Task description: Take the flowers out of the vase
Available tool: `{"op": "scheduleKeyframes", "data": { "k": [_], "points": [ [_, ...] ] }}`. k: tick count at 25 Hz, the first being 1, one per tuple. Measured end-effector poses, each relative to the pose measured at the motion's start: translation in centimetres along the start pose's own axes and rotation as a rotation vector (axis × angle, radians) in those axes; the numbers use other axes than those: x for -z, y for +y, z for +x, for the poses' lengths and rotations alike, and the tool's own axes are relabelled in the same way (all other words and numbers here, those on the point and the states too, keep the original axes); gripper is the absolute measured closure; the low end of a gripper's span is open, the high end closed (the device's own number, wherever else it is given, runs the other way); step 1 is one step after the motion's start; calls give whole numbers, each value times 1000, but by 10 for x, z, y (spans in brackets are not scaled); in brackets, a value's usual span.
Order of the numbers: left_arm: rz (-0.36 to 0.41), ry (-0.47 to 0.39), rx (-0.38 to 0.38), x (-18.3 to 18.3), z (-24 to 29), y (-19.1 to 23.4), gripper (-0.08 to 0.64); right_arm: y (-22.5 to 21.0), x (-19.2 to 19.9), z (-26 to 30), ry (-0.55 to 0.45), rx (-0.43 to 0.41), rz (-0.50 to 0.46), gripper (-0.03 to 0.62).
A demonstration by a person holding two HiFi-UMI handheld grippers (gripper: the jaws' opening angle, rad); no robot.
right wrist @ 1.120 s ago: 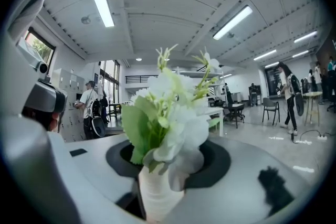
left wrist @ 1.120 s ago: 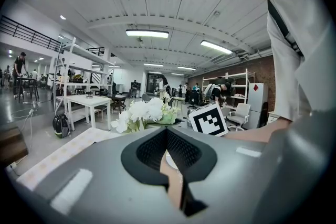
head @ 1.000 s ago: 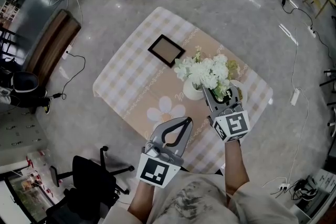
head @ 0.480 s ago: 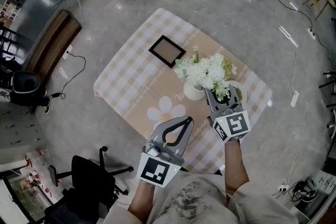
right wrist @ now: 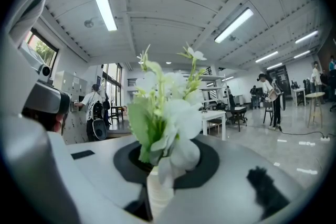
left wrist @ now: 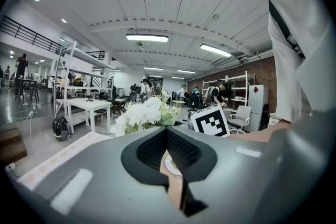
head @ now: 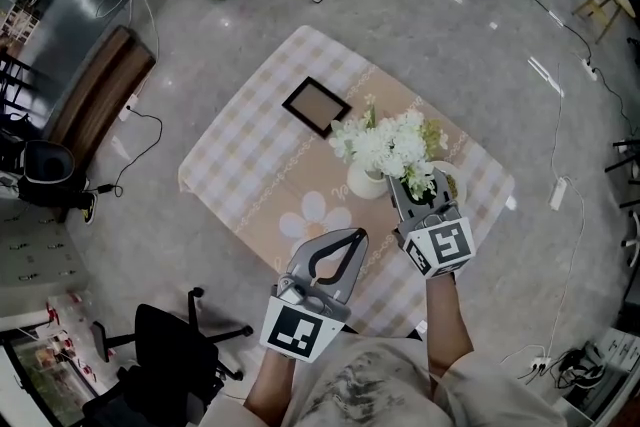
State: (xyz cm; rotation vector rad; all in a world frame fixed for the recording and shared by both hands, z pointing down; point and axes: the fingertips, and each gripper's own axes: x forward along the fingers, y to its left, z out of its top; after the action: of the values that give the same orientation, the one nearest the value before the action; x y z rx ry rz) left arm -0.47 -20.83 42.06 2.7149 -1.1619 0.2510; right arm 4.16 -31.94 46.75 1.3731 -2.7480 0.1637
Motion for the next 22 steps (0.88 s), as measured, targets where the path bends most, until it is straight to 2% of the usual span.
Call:
{"op": "scheduleKeyframes", "data": {
  "k": [22],
  "points": [
    [21,-33,3,-14,-11,-14,551,9,-46,-16,-83,4,-29,516]
  ]
}}
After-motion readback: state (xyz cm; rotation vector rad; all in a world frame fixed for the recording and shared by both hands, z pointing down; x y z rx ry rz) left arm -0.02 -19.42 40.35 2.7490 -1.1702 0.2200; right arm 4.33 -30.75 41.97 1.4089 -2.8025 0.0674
